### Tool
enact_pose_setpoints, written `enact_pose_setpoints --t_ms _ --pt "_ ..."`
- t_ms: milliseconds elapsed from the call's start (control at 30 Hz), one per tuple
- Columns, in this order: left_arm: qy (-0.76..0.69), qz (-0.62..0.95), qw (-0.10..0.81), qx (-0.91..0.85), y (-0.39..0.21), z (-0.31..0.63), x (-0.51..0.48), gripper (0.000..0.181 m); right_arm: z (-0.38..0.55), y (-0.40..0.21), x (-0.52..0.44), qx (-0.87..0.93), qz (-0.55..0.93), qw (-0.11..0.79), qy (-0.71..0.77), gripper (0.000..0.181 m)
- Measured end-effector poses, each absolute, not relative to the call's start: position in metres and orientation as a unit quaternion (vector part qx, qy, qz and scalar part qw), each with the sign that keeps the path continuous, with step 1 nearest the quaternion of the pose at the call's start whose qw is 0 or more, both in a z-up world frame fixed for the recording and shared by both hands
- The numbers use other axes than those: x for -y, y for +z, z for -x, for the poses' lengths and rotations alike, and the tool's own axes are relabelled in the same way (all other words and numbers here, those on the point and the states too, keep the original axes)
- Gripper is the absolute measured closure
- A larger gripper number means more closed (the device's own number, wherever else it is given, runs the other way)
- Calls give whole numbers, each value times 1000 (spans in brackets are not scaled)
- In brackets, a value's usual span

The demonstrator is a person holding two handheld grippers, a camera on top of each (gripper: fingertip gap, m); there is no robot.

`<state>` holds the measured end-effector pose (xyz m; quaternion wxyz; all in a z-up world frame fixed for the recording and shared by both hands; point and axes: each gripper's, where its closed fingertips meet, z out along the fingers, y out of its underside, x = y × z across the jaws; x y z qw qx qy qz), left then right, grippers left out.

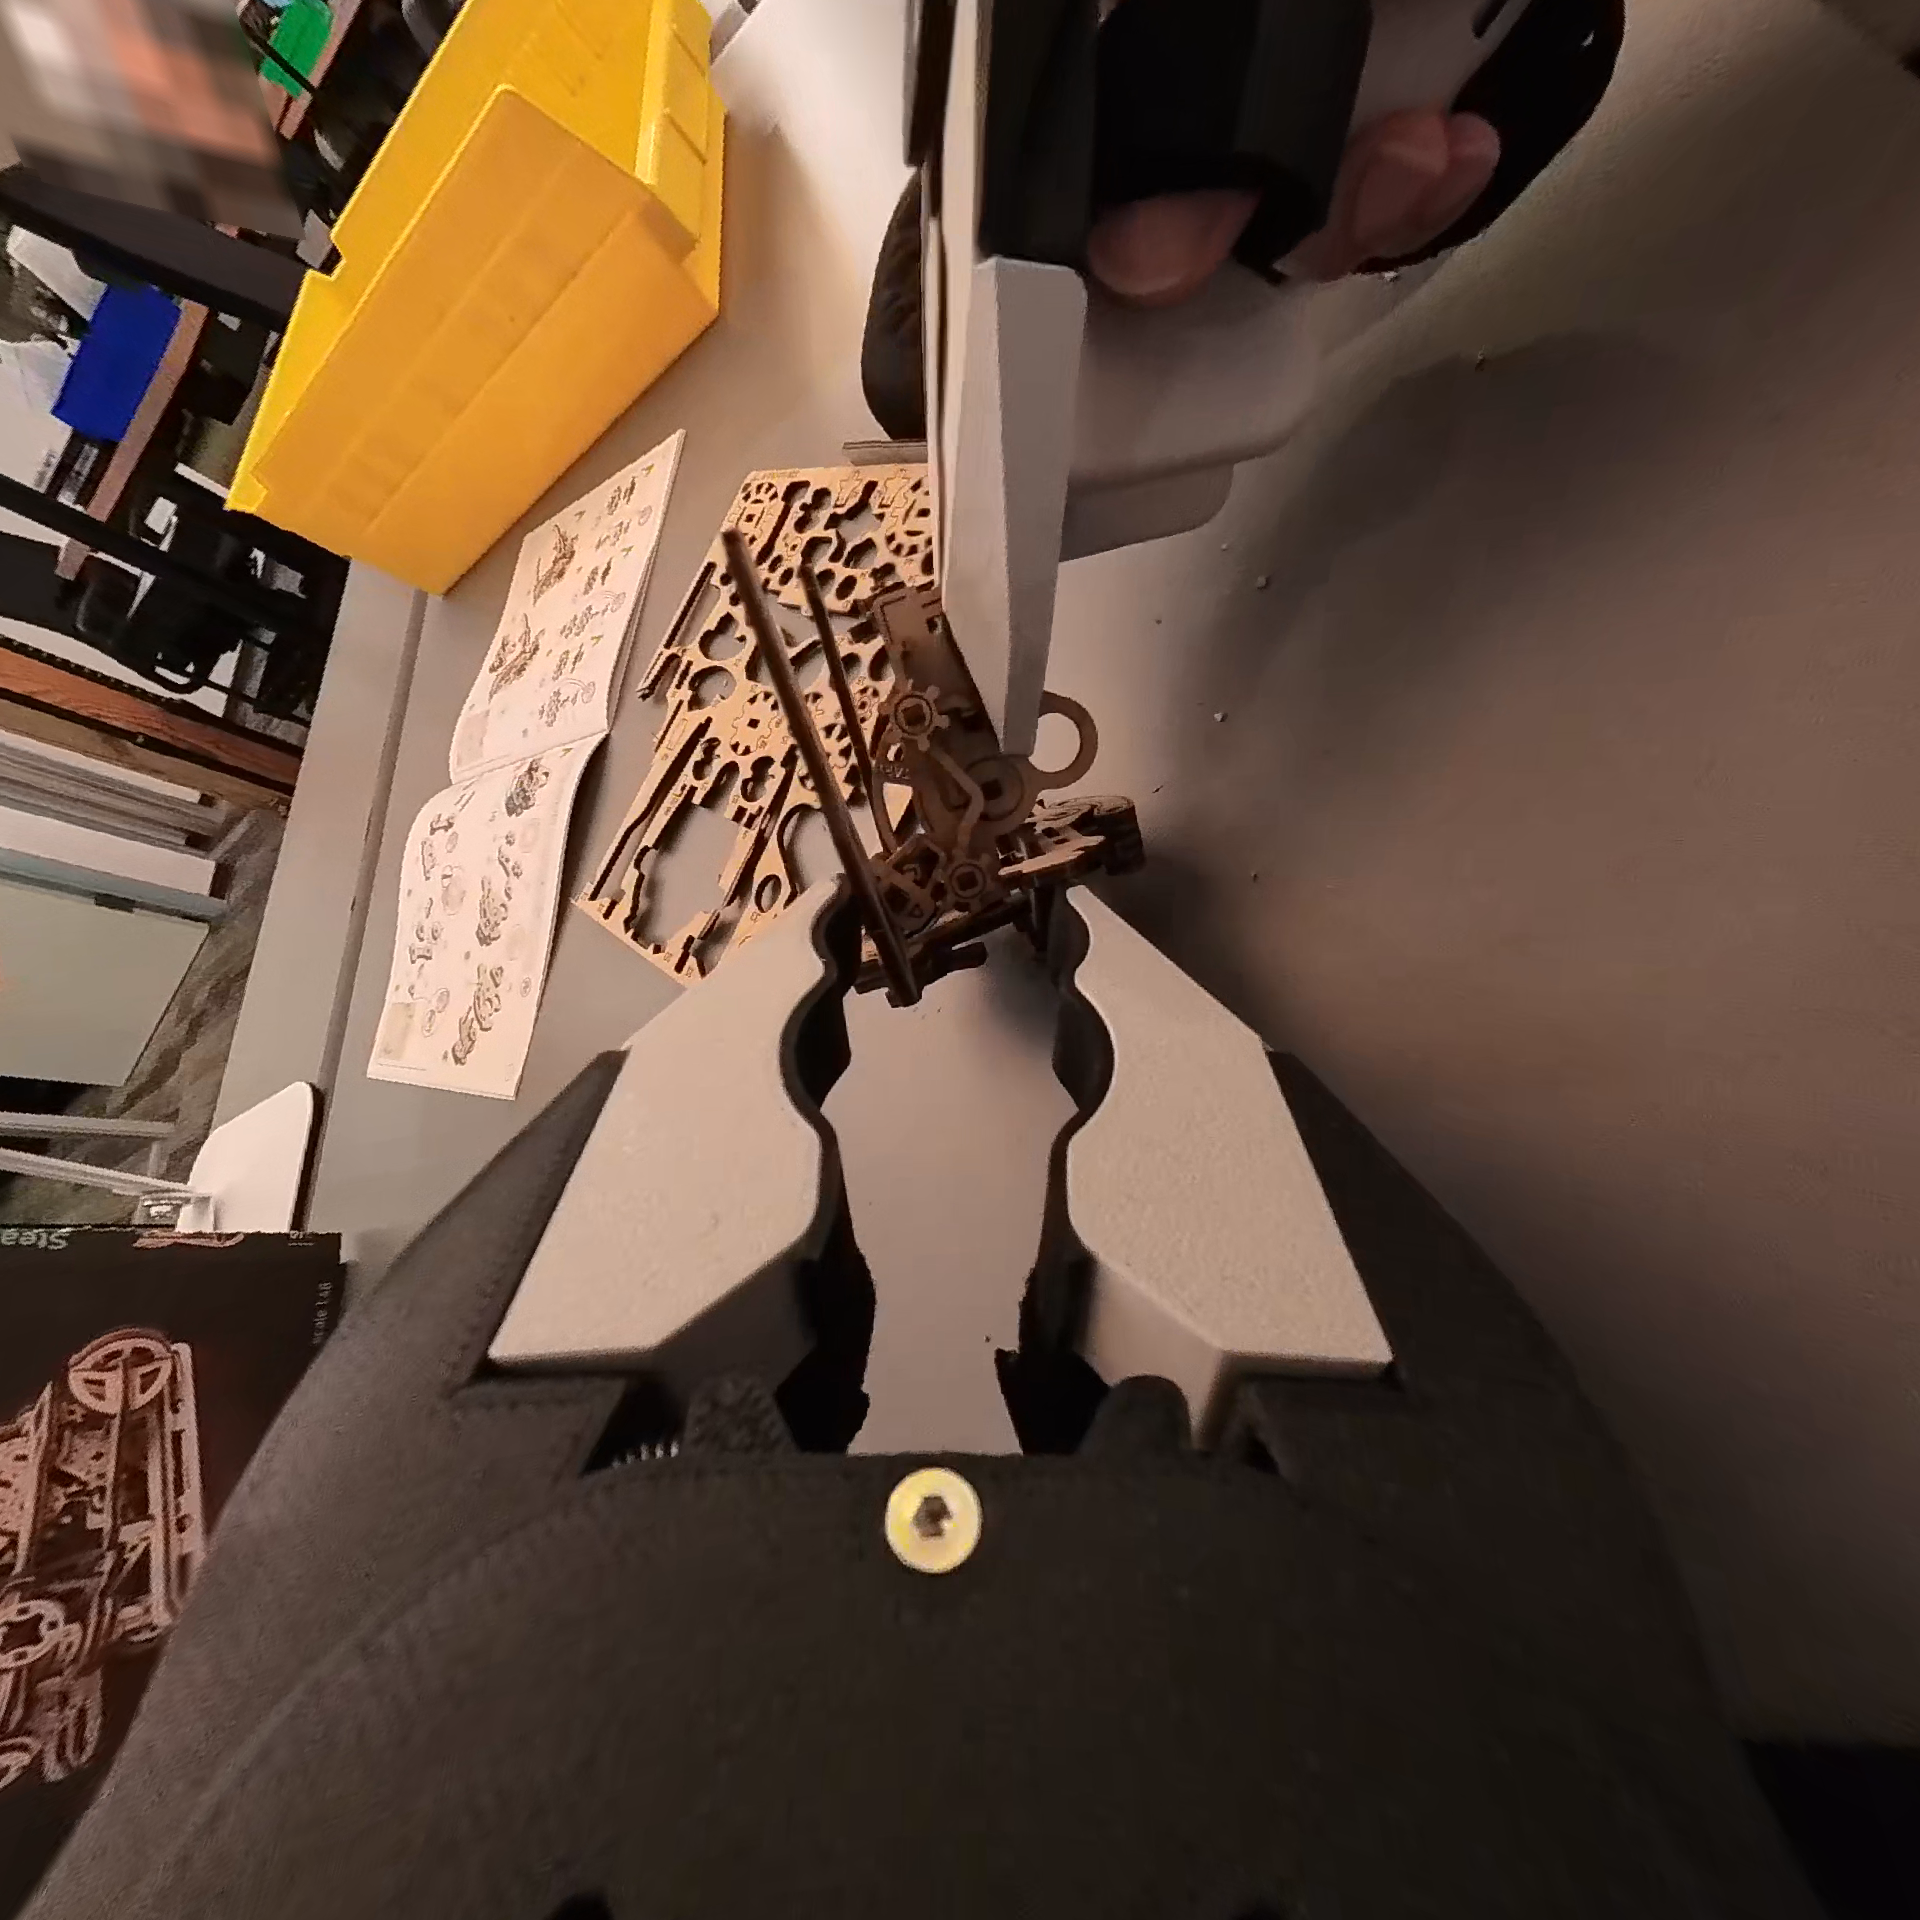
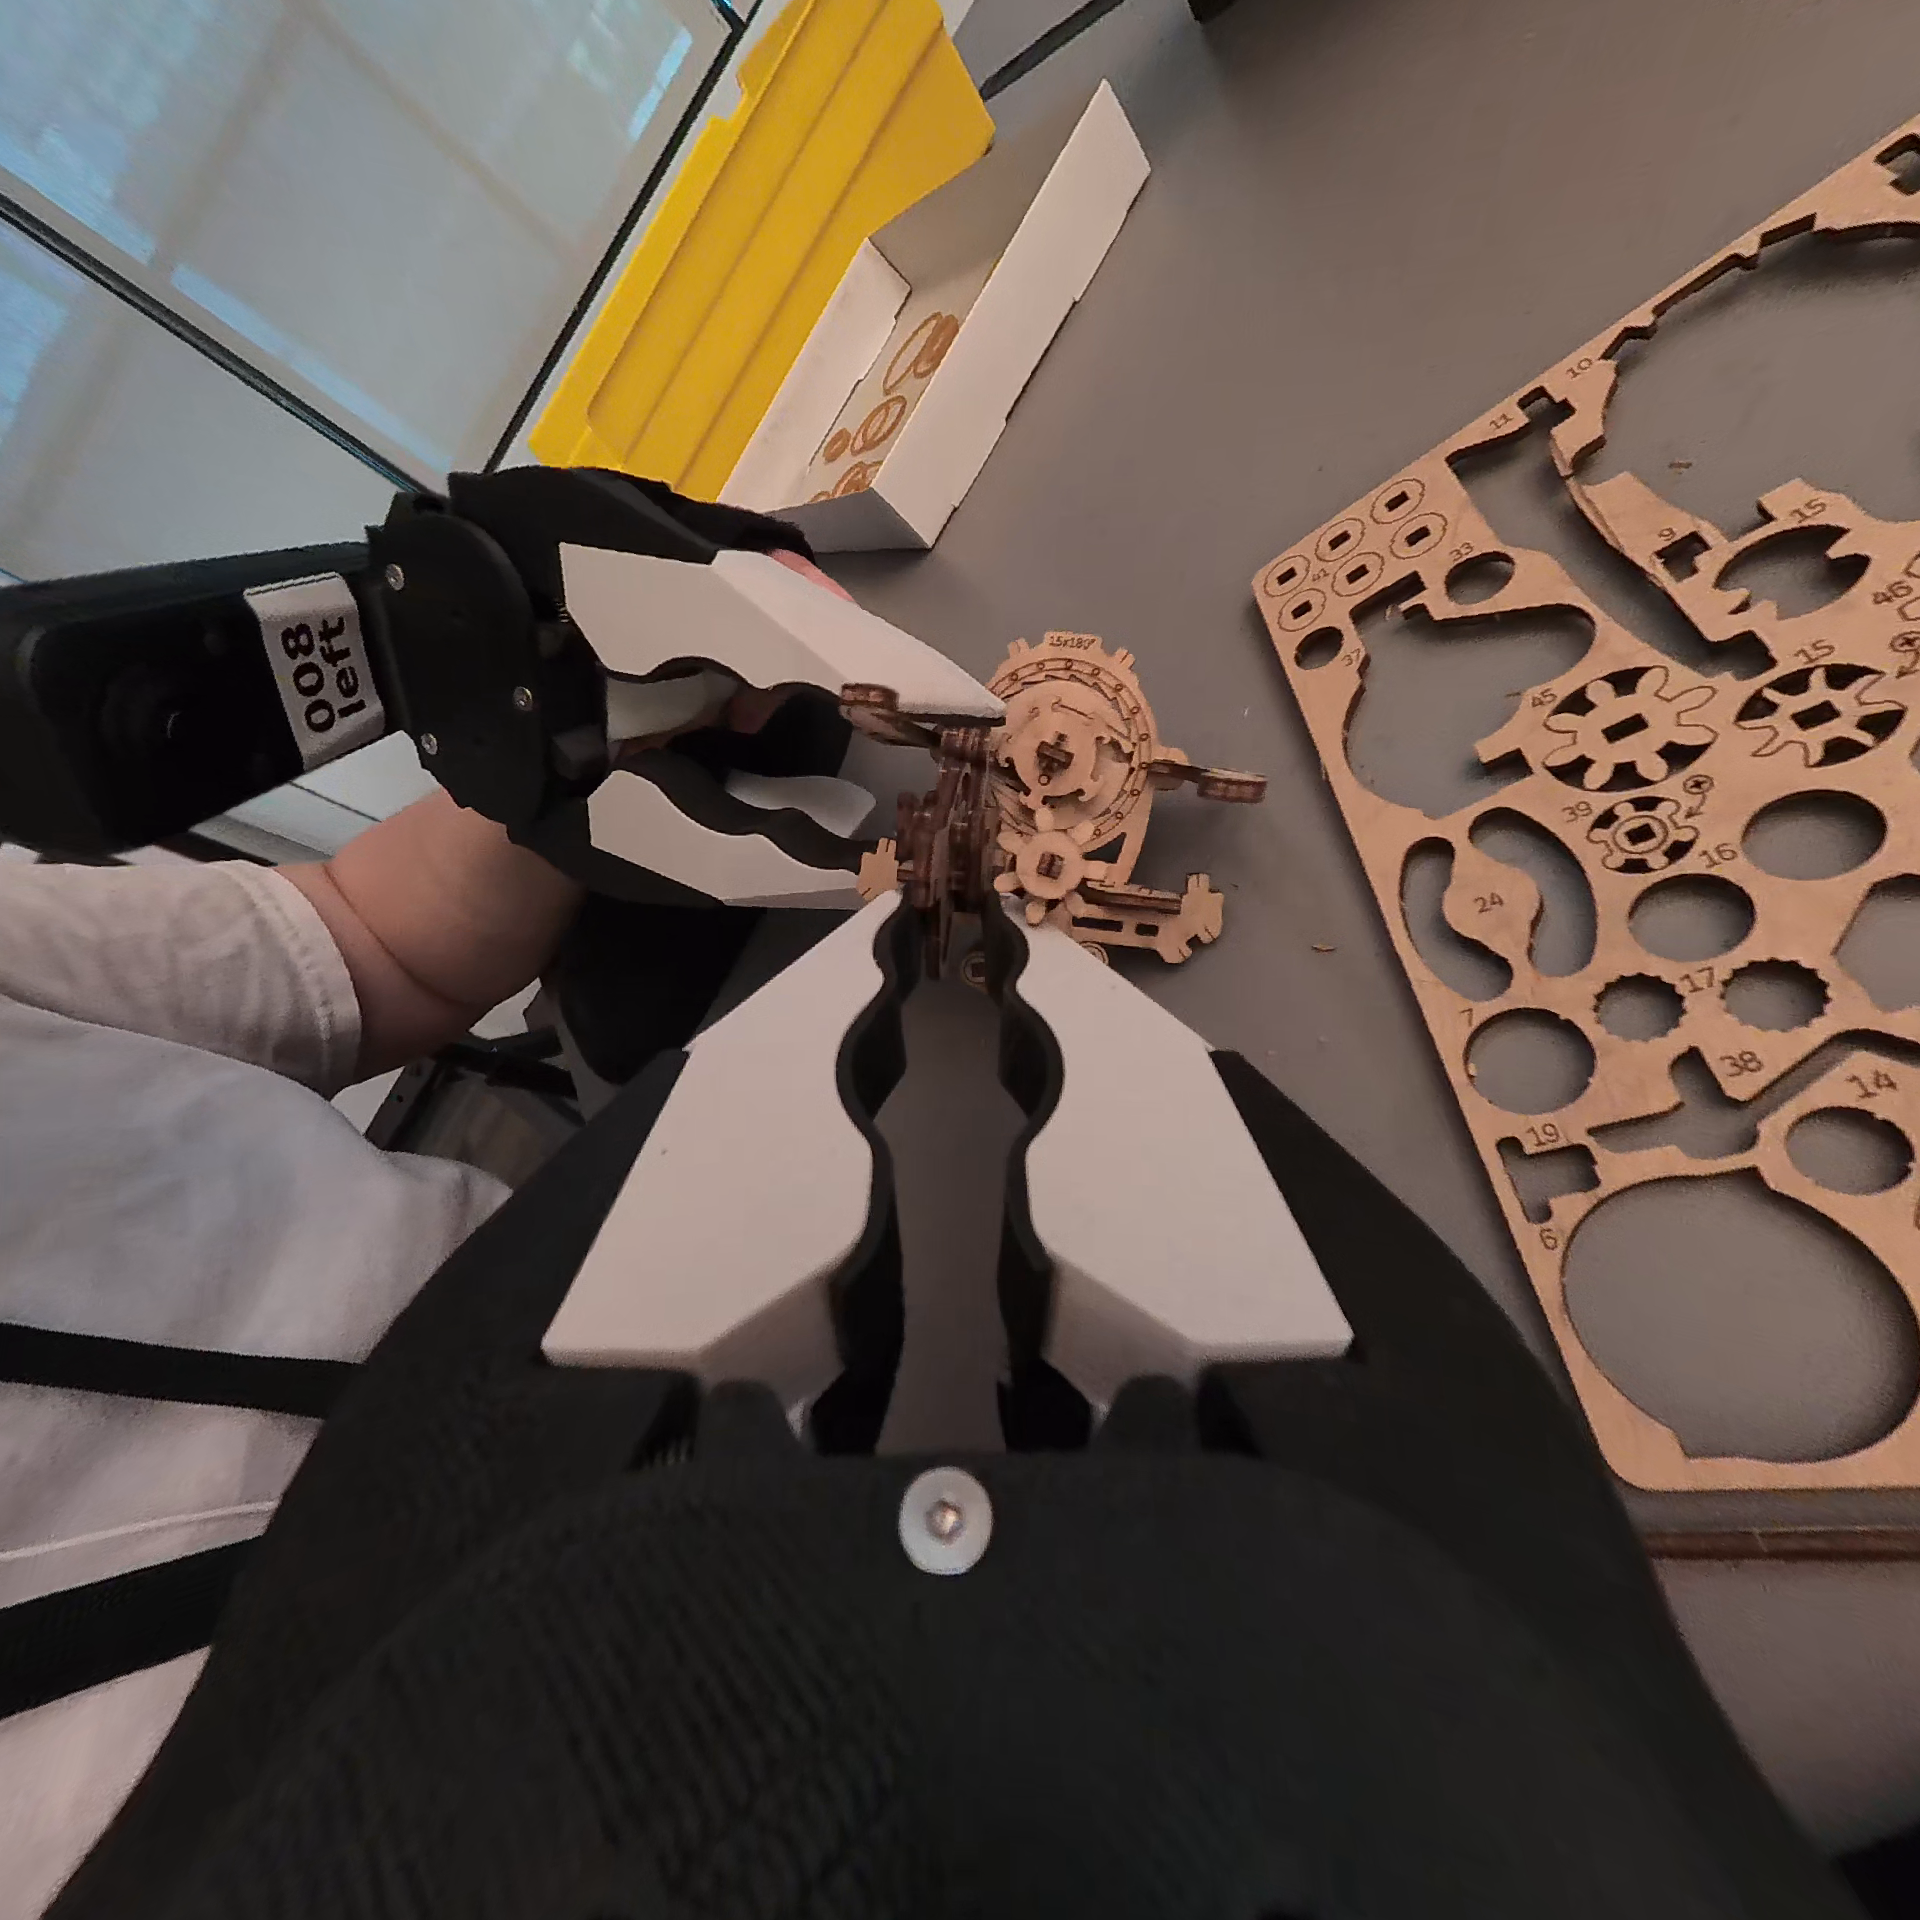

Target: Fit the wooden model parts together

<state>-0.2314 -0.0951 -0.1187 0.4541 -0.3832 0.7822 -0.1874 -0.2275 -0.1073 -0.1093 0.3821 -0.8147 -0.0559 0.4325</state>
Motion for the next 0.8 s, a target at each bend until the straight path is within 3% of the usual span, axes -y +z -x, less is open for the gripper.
enact_pose_setpoints --t_ms 500,567,800 --pt "-165 366 467 -788 -120 231 94 147 232 -111 107 80 809 397 426 163" --pt "-153 360 473 -789 -120 231 95 146 230 -115 106 74 813 394 422 172" --pt "-124 363 487 -784 -122 228 96 145 226 -119 108 64 820 400 405 174"
